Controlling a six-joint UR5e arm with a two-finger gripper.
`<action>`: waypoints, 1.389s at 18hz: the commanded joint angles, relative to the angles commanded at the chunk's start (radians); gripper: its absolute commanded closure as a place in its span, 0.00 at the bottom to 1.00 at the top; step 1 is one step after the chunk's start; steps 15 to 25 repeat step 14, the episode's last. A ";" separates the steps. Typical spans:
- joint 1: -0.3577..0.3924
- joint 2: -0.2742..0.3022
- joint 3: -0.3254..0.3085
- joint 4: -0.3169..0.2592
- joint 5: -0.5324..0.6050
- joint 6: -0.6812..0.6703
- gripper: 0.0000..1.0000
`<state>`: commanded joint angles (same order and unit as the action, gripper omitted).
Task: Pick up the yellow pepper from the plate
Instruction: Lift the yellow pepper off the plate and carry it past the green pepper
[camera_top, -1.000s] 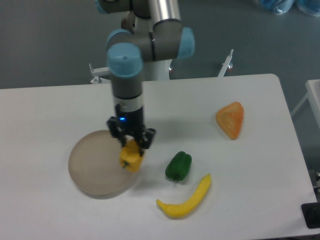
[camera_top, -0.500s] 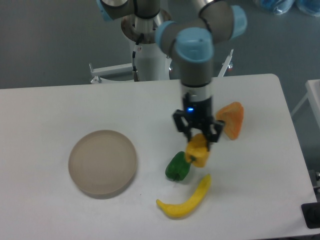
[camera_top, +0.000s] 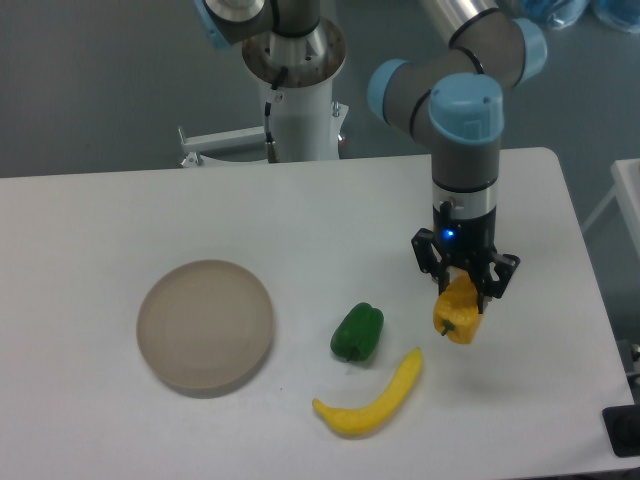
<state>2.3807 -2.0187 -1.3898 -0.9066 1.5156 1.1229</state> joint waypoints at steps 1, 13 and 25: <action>-0.002 -0.006 0.000 0.000 0.000 0.000 0.56; -0.003 -0.020 0.003 0.009 0.000 -0.002 0.55; -0.003 -0.021 0.003 0.011 0.000 0.000 0.55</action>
